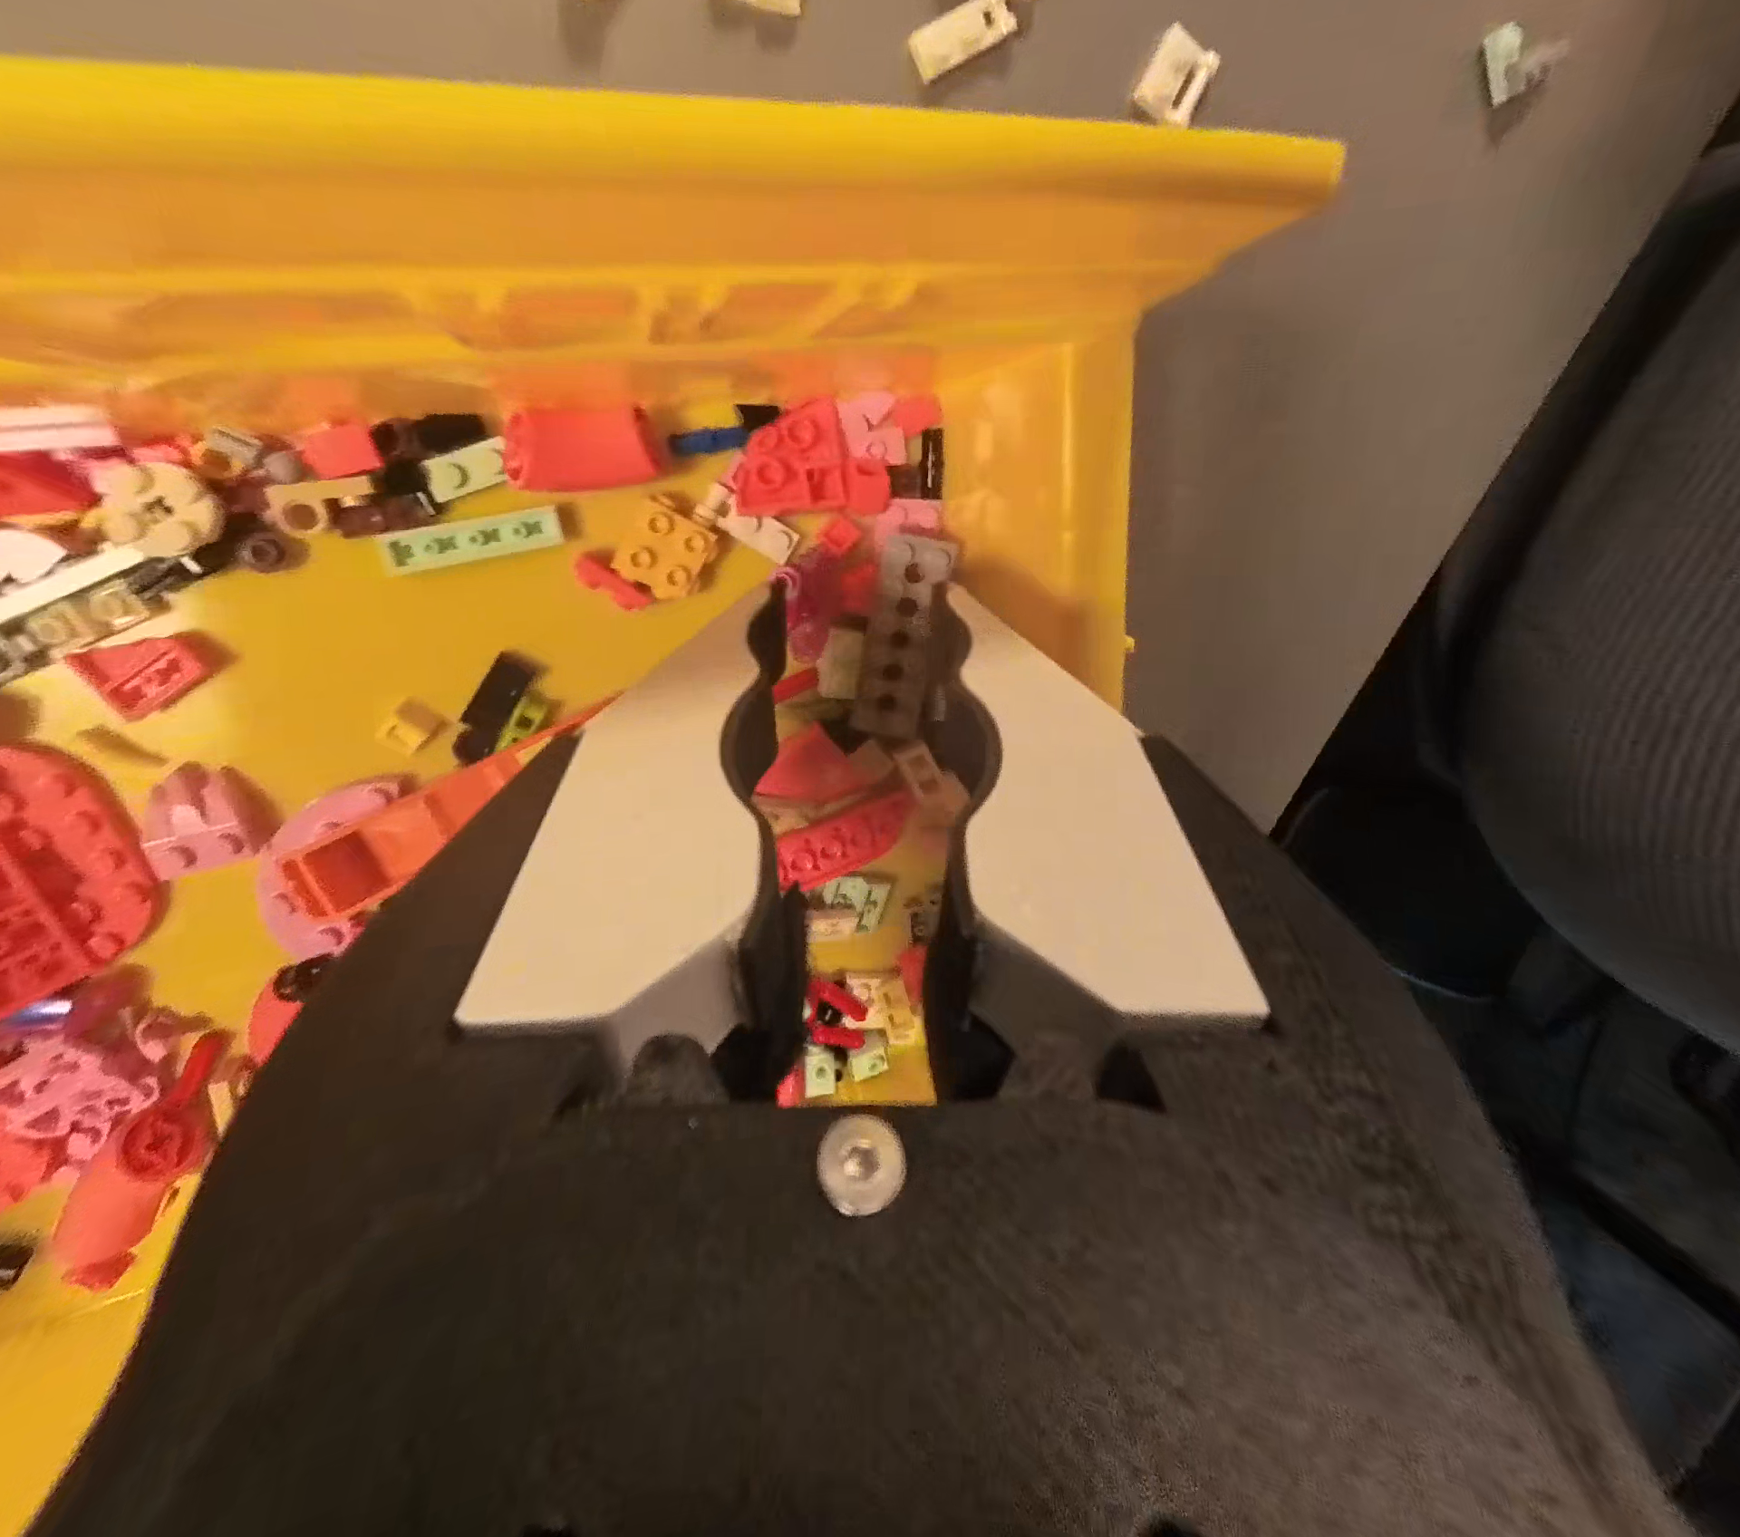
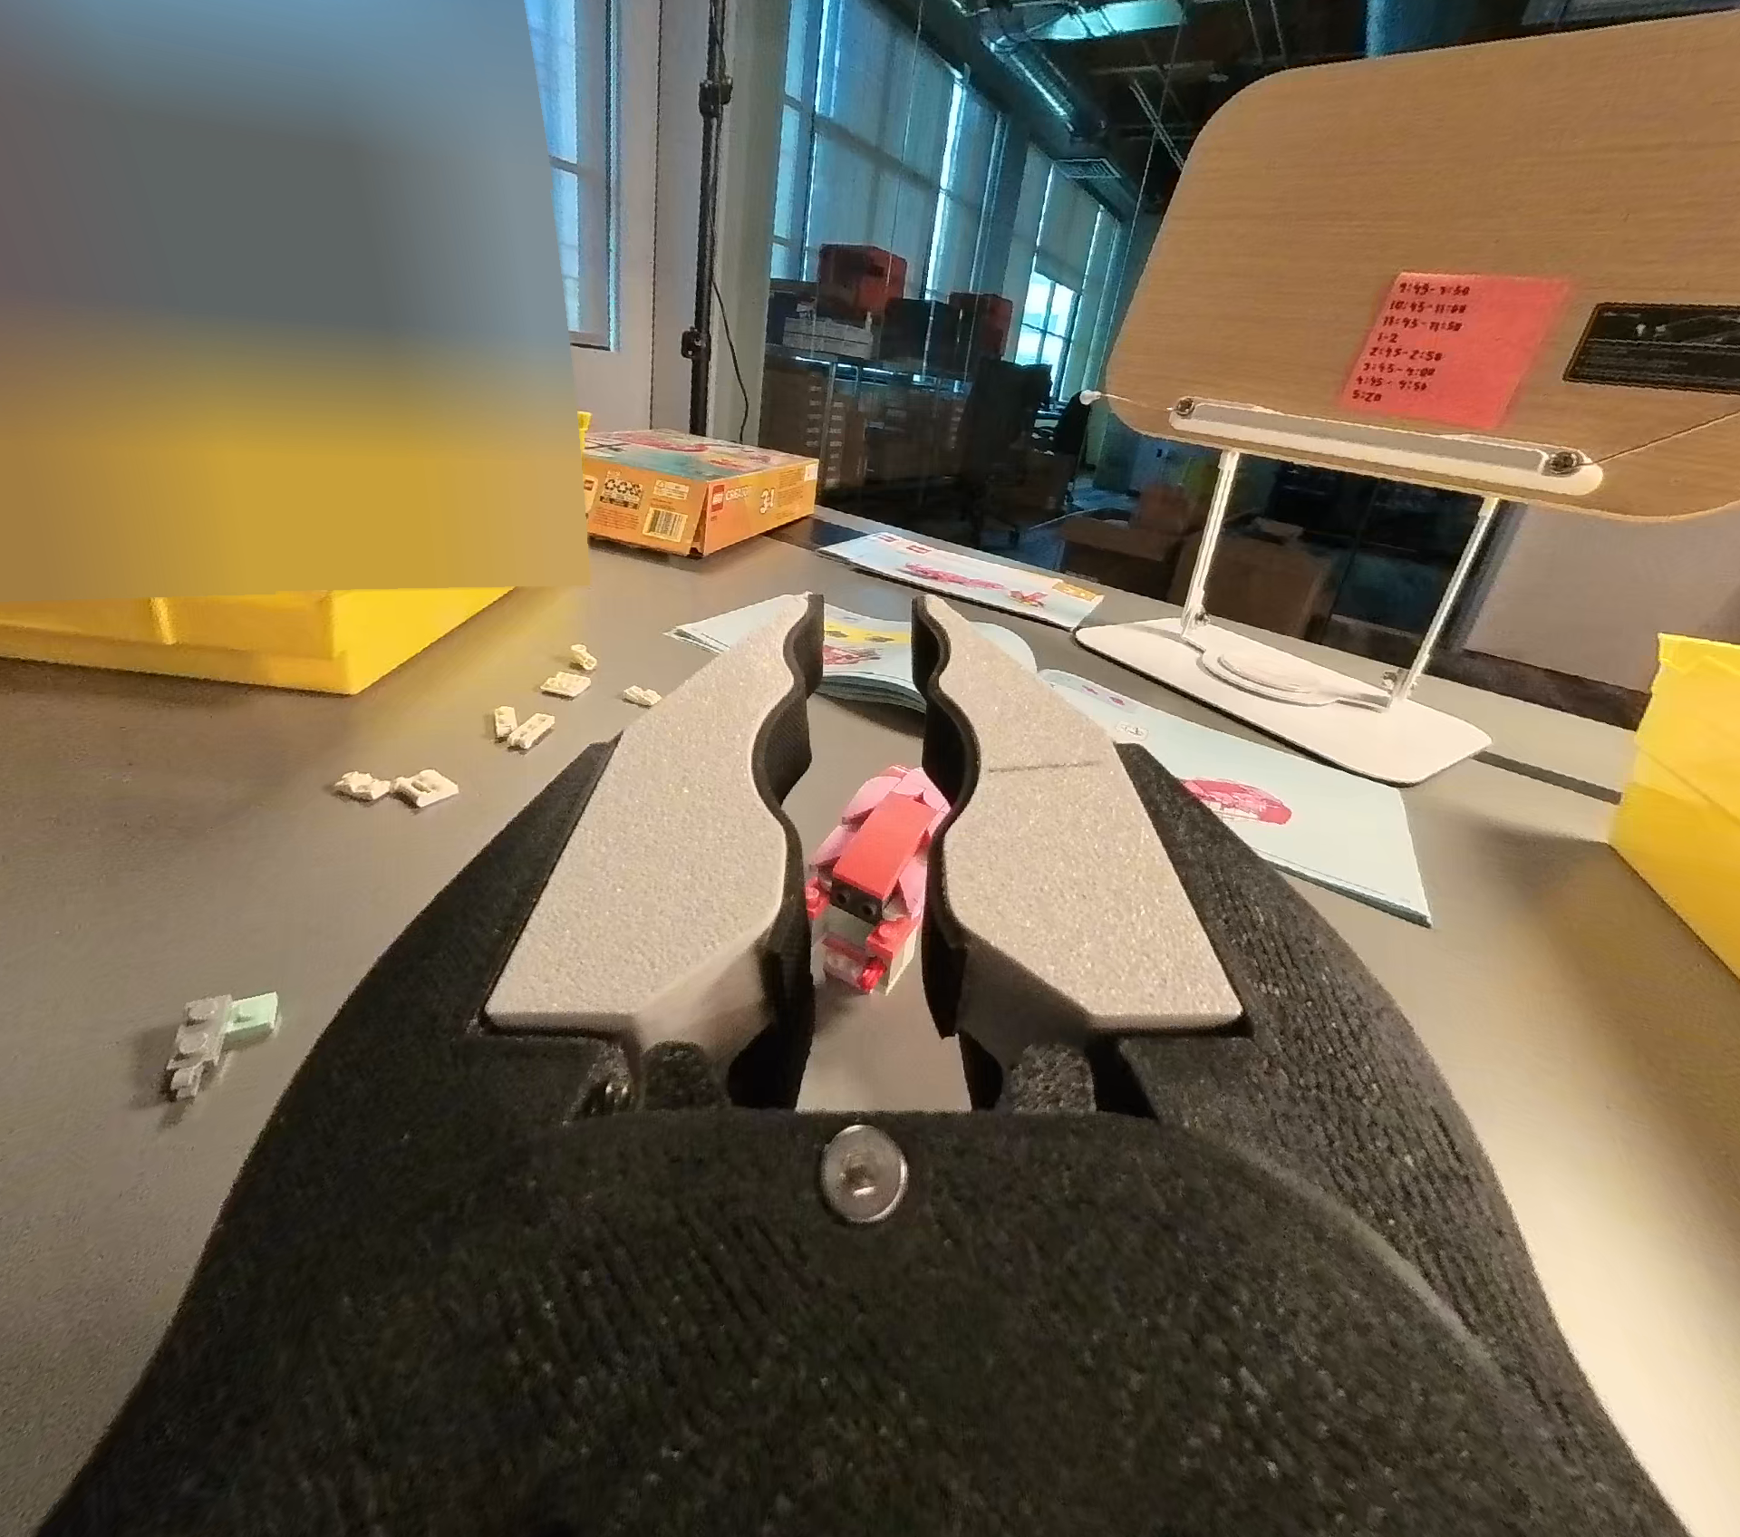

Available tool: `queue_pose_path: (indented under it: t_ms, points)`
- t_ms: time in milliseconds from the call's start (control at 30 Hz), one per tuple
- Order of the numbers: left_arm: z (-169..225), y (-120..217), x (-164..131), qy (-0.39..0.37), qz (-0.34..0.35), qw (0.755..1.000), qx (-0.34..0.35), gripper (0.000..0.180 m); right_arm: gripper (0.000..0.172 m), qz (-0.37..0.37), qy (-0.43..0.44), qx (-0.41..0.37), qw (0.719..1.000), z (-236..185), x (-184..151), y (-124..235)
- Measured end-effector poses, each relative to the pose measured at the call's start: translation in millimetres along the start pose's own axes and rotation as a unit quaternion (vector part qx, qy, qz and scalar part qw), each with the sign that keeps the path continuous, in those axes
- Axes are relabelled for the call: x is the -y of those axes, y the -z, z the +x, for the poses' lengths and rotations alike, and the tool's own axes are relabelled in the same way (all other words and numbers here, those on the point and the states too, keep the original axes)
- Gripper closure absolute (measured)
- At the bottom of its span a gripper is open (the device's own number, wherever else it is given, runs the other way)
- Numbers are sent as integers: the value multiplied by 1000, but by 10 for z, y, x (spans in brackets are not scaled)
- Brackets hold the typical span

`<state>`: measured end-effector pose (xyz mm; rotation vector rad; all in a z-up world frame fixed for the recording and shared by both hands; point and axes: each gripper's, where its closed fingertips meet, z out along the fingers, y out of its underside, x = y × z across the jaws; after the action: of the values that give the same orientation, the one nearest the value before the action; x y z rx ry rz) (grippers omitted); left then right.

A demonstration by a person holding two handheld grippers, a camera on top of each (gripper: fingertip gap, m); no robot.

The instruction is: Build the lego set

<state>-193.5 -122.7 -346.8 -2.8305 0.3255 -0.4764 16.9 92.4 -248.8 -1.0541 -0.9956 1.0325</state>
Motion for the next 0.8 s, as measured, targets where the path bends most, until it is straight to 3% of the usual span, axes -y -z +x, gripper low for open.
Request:
queue_pose_path:
  t_ms: [167,300,367,567,700,800]
  points:
    - [3,-110,-59,1,-19,1000,-12,137,155,1,-3,4,1000,-15,5,-3]
    - [-45,-109,-79,-6,-28,1000,-1,145,155,2,-5,5,1000,-23,8,-6]
    - [-212,-69,-85,-5,-25,999,47,161,155,1,-6,5,1000,-28,8,-7]
    - [-736,176,-167,46,10,986,157,163,155,0,-8,4,1000,-37,10,-11]
    - [-914,321,-206,100,43,979,175,163,155,-2,-8,6,1000,-52,6,-22]
    - [-864,422,-211,100,50,979,169,137,155,-1,-10,4,1000,-53,9,-24]
